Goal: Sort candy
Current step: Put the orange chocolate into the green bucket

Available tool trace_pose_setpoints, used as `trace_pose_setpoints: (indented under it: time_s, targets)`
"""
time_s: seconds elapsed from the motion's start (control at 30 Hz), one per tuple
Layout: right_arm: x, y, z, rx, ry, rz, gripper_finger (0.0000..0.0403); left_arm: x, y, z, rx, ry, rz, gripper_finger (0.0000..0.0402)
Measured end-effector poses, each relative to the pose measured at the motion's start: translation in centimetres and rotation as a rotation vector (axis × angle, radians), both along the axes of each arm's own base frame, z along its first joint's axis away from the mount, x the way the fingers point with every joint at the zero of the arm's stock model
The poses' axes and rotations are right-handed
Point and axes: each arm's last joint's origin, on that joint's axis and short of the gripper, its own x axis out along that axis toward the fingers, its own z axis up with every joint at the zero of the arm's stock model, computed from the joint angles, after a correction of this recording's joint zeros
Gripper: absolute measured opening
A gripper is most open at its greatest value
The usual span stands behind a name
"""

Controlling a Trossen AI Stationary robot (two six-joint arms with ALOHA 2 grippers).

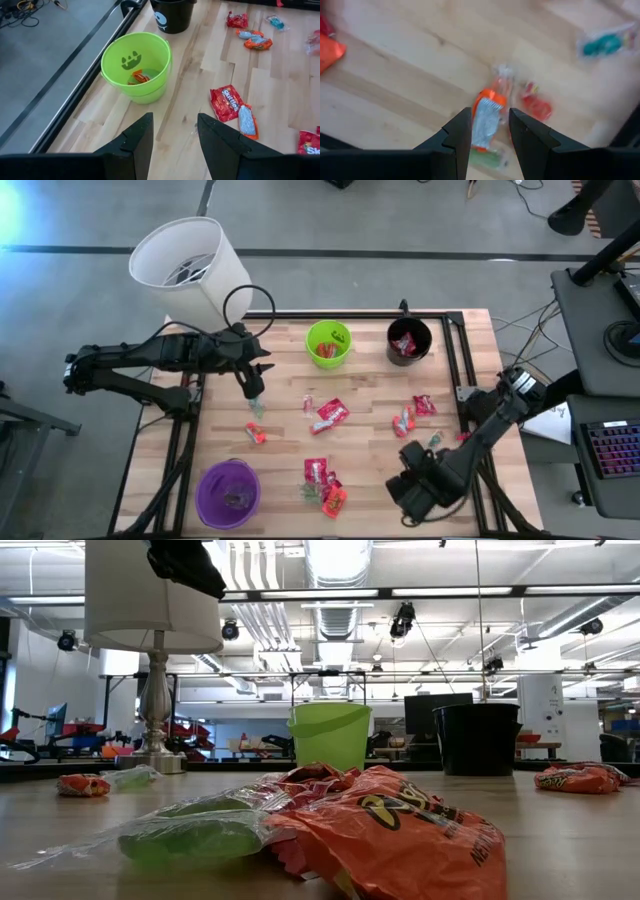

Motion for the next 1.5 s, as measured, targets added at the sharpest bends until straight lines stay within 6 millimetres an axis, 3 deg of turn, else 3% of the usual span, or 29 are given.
trace_pose_setpoints:
  time_s: [0.4,0.7,1.5]
  targets:
    - [0.2,3.9,-4.0,0.031,-0.023,0.004,0.0123,1.1,0.1,-0.9,-0.029,0.039,0.024,0.0137]
    - [-0.6,5.5,-6.4,0.062,0.106,0.003,0.0123,1.5,0.1,-1.3,-0.03,0.056,0.024,0.0137]
    - [-1.6,4.3,-9.7,-0.015,0.101,-0.034,0.0123,1.5,0.1,-1.2,-0.059,0.04,0.051,0.0137]
